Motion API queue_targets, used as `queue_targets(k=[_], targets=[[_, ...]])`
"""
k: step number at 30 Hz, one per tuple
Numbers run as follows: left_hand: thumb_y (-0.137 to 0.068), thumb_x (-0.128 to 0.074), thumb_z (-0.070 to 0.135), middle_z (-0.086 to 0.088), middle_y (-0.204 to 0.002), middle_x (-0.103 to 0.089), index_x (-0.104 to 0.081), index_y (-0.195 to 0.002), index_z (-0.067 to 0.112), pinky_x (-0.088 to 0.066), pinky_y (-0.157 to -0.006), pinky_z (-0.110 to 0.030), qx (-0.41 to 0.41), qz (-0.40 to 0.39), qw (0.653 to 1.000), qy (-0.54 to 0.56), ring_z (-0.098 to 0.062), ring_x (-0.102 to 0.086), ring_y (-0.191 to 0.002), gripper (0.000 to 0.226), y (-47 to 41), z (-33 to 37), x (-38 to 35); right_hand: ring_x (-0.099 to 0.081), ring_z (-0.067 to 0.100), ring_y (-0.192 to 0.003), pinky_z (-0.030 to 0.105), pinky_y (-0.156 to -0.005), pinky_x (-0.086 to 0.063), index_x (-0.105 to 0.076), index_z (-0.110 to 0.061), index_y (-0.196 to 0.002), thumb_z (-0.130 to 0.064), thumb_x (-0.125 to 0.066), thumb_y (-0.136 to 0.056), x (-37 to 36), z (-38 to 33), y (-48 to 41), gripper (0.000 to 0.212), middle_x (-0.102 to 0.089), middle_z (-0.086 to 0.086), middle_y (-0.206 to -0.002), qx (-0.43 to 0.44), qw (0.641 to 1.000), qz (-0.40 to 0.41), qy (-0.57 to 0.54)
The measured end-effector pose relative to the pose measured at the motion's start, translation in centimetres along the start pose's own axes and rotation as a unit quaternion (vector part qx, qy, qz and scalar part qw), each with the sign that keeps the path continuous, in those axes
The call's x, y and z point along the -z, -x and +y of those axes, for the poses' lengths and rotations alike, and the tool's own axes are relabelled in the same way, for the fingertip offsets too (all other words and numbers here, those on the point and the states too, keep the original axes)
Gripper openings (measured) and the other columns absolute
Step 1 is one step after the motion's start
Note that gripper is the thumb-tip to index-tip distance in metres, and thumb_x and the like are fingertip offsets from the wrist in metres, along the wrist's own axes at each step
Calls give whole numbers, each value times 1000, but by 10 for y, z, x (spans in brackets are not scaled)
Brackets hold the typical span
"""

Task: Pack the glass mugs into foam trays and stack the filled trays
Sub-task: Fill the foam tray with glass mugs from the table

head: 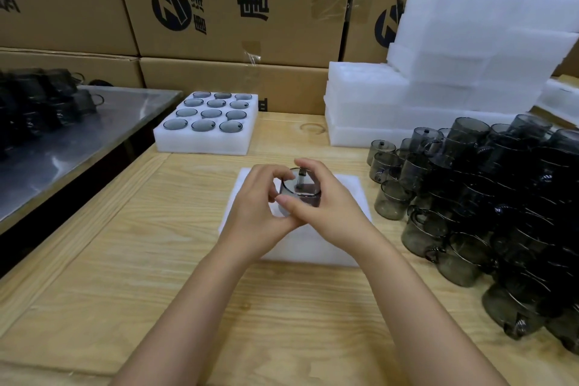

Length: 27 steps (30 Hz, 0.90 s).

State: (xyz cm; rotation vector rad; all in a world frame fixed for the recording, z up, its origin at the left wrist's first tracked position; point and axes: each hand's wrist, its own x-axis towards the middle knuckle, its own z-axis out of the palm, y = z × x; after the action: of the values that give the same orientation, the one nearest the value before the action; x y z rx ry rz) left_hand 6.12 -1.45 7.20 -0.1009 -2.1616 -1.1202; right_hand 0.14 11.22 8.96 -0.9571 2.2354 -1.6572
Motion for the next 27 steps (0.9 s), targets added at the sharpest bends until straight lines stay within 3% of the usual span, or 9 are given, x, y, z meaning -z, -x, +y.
queue_targets(k=[3, 6, 9, 13, 15, 17, 19, 24, 27], targets=[[-68, -78, 24, 16, -106, -60, -46, -120, 42, -45, -84, -15, 26, -36, 997, 58, -7, -59, -85, 63, -1, -5, 10, -60, 2, -103, 22, -84, -50, -49, -40, -116, -31, -73, -80, 8, 6, -3, 44, -50, -10, -122, -9, 999, 5, -34], [-76, -77, 5, 12, -116, -61, -48, -127, 33, -47, -94, -28, 47, -98, 993, 35, -8, -61, -100, 65, -3, -12, 17, -61, 5, -102, 14, -75, -49, -53, -28, -120, -13, -71, -81, 23, 6, -6, 45, -53, 0, -122, -10, 997, -52, -62], [-77, -72, 4, 8, -126, -57, -46, -133, 27, -44, -97, -25, 46, -116, 992, 14, -8, -58, -110, 67, -2, -13, 17, -56, 13, -116, 30, -101, -44, -50, -19, -129, -5, -69, -82, 34, 4, -8, 53, -58, 3, -126, -4, 994, -104, -28], [-69, -54, 14, 7, -128, -55, -40, -141, 22, -39, -97, -18, 131, -94, 986, 39, -8, -55, -116, 73, -3, -13, 17, -53, 16, -121, 41, -108, -38, -48, -19, -129, -4, -66, -84, 38, 7, -8, 51, -56, 6, -128, -31, 989, -140, -31], [-78, -56, 10, 11, -128, -56, -36, -144, 24, -38, -85, -12, 152, -99, 983, -17, -4, -60, -102, 70, -3, -16, 14, -51, 17, -122, 40, -108, -38, -51, -18, -126, -2, -66, -84, 39, 8, -9, 48, -53, 10, -130, -31, 988, -149, -30], [-85, -53, 6, 18, -129, -54, -33, -147, 24, -36, -68, -7, 145, -112, 980, -73, 5, -57, -64, 68, -2, -17, 11, -52, 14, -121, 33, -107, -39, -51, -16, -128, -3, -66, -84, 39, 7, -12, 48, -51, 8, -132, -31, 987, -158, -12], [-87, -51, 8, 18, -133, -52, -30, -148, 23, -34, -65, -13, 142, -122, 977, -105, 9, -50, -52, 66, -1, -18, 9, -52, 11, -119, 27, -105, -39, -52, -18, -127, -7, -67, -84, 40, 4, -16, 47, -52, 4, -131, -35, 985, -168, 29], [-88, -50, 12, 13, -140, -51, -30, -148, 21, -37, -81, -22, 156, -131, 966, -159, -5, -47, -66, 64, -3, -20, 7, -54, 7, -111, 21, -99, -42, -51, -23, -131, -21, -71, -83, 46, -6, -22, 51, -53, -1, -122, -39, 967, -189, 165], [-87, -50, 12, 10, -139, -51, -34, -146, 22, -37, -86, -23, 147, -133, 966, -163, -16, -56, -96, 61, -3, -21, 7, -51, 8, -101, 17, -85, -39, -48, -25, -134, -30, -70, -83, 38, -14, -22, 56, -47, -3, -116, -3, 932, -191, 308]])
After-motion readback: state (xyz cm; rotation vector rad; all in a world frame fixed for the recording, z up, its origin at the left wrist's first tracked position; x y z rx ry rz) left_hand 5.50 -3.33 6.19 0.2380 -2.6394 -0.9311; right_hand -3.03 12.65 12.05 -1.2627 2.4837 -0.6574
